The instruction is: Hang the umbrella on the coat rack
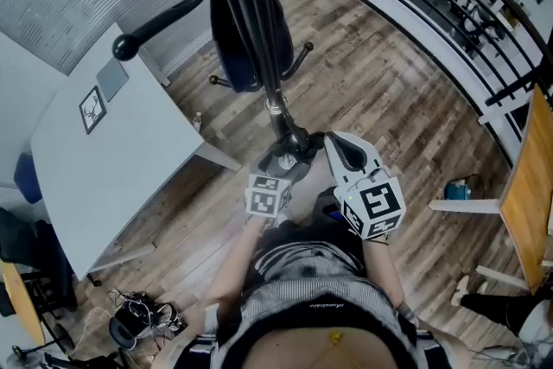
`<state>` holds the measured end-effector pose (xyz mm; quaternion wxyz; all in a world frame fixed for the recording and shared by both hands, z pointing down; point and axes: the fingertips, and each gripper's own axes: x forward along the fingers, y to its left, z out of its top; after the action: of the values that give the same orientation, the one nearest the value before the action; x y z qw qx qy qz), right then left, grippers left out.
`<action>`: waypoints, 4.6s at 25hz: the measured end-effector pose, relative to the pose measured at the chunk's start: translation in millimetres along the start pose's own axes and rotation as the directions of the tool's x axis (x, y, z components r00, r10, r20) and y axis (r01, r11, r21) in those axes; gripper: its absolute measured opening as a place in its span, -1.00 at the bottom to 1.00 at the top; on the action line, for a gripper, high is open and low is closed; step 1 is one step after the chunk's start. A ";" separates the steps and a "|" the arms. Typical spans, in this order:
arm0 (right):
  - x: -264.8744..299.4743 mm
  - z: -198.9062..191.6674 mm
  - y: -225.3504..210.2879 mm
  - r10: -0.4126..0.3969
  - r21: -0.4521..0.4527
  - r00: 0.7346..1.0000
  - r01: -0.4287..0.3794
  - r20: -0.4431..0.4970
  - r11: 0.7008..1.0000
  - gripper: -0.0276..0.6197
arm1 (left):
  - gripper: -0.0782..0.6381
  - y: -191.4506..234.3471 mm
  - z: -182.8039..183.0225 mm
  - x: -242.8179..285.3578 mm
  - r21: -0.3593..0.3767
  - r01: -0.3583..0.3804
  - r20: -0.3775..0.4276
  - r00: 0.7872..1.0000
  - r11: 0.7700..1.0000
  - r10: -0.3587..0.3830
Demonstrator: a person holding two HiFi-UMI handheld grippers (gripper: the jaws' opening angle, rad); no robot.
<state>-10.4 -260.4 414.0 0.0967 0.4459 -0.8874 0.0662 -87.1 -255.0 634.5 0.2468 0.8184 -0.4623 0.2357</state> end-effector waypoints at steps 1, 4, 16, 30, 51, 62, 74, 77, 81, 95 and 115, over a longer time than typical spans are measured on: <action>0.2 -0.6 0.4 0.001 0.000 1.000 -0.001 0.000 1.000 -0.91 | 0.08 -1.0 4.0 -2.2 0.012 -0.004 0.013 1.000 1.000 0.004; 0.4 -0.6 1.4 0.005 -0.002 1.000 -0.005 0.000 1.000 -0.91 | 0.08 -4.9 16.5 -9.6 0.021 -0.006 0.051 0.999 1.000 0.005; 2.0 -4.1 4.1 0.017 0.000 1.000 -0.017 -0.003 1.000 -0.90 | 0.09 -8.2 34.2 -23.5 0.004 0.004 0.093 0.996 1.000 -0.004; 4.0 -6.7 8.7 0.025 0.004 1.000 -0.025 -0.006 1.000 -0.90 | 0.09 -16.9 58.0 -43.5 0.018 0.015 0.134 0.991 1.000 -0.017; 4.0 -12.8 17.7 0.045 0.006 0.999 -0.045 -0.015 0.999 -0.88 | -0.41 -35.2 85.5 -76.6 0.020 0.052 0.226 0.973 0.998 -0.056; -1.3 -16.4 24.9 0.064 0.002 0.998 -0.064 -0.025 0.998 -0.88 | -0.69 -46.0 92.1 -93.3 -0.005 0.094 0.277 0.957 0.996 -0.089; -5.4 -13.9 39.7 0.109 0.002 0.994 -0.109 -0.012 0.994 -0.88 | -0.74 -60.2 100.5 -113.1 -0.003 0.121 0.310 0.944 0.993 -0.114; -6.3 -10.2 44.8 0.124 0.007 0.992 -0.124 0.001 0.992 -0.88 | -0.74 -60.9 106.7 -121.0 -0.003 0.116 0.332 0.937 0.993 -0.109; -6.8 -6.7 49.1 0.143 0.014 0.990 -0.143 0.018 0.990 -0.88 | -0.74 -60.6 115.8 -128.5 -0.002 0.116 0.355 0.929 0.993 -0.107; -9.9 19.8 65.6 0.189 -0.004 0.979 -0.189 0.070 0.982 -0.90 | -0.75 -66.7 152.4 -163.1 0.042 0.117 0.440 0.890 0.992 -0.123; -17.5 54.6 73.8 0.201 -0.064 0.971 -0.194 0.133 0.979 -0.91 | -0.75 -71.7 184.6 -195.0 0.093 0.071 0.518 0.849 0.993 -0.110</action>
<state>-65.6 -214.1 354.6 0.0390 0.3565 -0.9332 0.0218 -85.4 -212.5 359.8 0.0939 0.8807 -0.4642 0.0093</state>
